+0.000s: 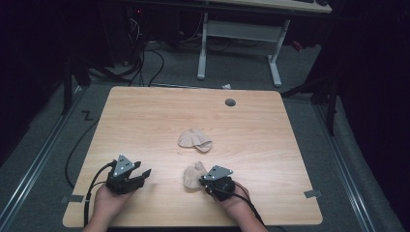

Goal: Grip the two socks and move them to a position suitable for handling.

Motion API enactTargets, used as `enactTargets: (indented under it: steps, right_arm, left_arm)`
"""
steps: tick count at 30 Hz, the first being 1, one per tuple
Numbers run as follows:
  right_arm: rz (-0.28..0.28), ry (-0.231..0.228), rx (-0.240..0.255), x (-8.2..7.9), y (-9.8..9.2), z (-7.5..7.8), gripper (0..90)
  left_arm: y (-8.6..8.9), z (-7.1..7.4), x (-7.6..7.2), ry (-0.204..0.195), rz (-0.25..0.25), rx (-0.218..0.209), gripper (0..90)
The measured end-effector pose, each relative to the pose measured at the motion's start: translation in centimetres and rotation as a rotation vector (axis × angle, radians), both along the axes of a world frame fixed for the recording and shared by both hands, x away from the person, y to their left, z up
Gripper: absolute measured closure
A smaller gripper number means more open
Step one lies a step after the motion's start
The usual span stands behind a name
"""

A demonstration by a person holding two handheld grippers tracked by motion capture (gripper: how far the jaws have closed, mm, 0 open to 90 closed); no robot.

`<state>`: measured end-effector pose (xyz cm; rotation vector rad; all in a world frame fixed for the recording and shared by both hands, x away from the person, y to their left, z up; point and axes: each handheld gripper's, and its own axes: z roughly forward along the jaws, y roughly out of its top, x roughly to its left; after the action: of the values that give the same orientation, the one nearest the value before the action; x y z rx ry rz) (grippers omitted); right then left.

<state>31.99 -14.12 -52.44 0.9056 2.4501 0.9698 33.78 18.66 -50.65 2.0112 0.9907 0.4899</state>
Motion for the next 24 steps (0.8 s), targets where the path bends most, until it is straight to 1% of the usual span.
enactTargets:
  steps: [2,3,4,5,6,7,8,9,10,11,12,13,14,16,18,19,21,24]
  right_arm:
    - [-0.005,0.001,0.003,0.0,0.0,0.1,79.9]
    - [-0.02,-0.025,0.013,-0.1,0.0,0.5,79.9]
    - [-0.02,-0.025,0.013,-0.1,0.0,0.5,79.9]
    - [-0.018,-0.053,0.054,-0.3,0.1,1.2,77.9]
    - [-0.018,-0.053,0.054,-0.3,0.1,1.2,77.9]
    - [-0.012,-0.063,0.072,-0.5,0.2,1.5,77.2]
    - [0.006,-0.069,0.098,-0.7,0.8,1.9,74.9]
    - [0.021,-0.065,0.108,-0.8,1.4,1.9,73.3]
    - [0.021,-0.065,0.108,-0.8,1.4,1.9,73.3]
    - [0.039,-0.069,0.095,-1.0,2.3,1.8,70.2]
    - [0.039,-0.069,0.095,-1.0,2.3,1.8,70.2]
    - [0.056,-0.077,0.088,-1.1,3.0,1.7,66.5]
    - [0.056,-0.077,0.088,-1.1,3.0,1.7,66.5]
    - [0.062,-0.08,0.083,-1.1,3.6,1.7,63.4]
    - [0.069,-0.073,0.084,-1.1,3.9,1.6,60.5]
    - [0.069,-0.077,0.072,-1.1,4.2,1.5,58.2]
    - [0.072,-0.076,0.062,-1.0,4.3,1.4,57.6]
    - [0.057,-0.078,0.019,-0.8,4.6,0.9,56.8]
  left_arm:
    - [0.0,0.0,0.0,-0.001,0.0,0.0,48.7]
    - [0.0,0.0,0.0,-0.001,0.001,-0.001,48.7]
    - [0.0,0.0,0.1,0.0,0.001,0.0,48.7]
    - [-0.1,-0.1,0.1,-0.002,0.002,0.001,48.7]
    - [-0.1,-0.1,0.1,-0.002,0.002,0.001,48.7]
    - [-0.1,-0.1,0.1,0.0,0.003,0.001,48.7]
    - [-0.1,-0.1,0.1,0.001,0.003,0.001,48.7]
    - [-0.1,-0.1,0.1,-0.003,0.002,0.001,48.8]
    - [-0.1,-0.1,0.1,-0.003,0.002,0.001,48.8]
    - [-0.1,-0.1,0.1,-0.004,0.0,0.003,48.8]
    - [-0.1,-0.1,0.1,-0.004,0.0,0.003,48.8]
    - [-0.1,-0.1,0.1,-0.005,0.001,0.003,48.8]
    - [-0.1,-0.1,0.1,-0.005,0.001,0.003,48.8]
    - [-0.1,-0.1,0.1,-0.003,-0.003,0.011,48.8]
    - [-0.1,-0.1,0.1,0.0,-0.003,0.009,48.8]
    - [-0.1,-0.2,0.1,0.0,-0.004,0.01,48.8]
    - [-0.1,-0.2,0.1,0.0,-0.004,0.009,48.8]
    - [-0.1,-0.2,0.1,-0.001,-0.004,0.009,48.8]
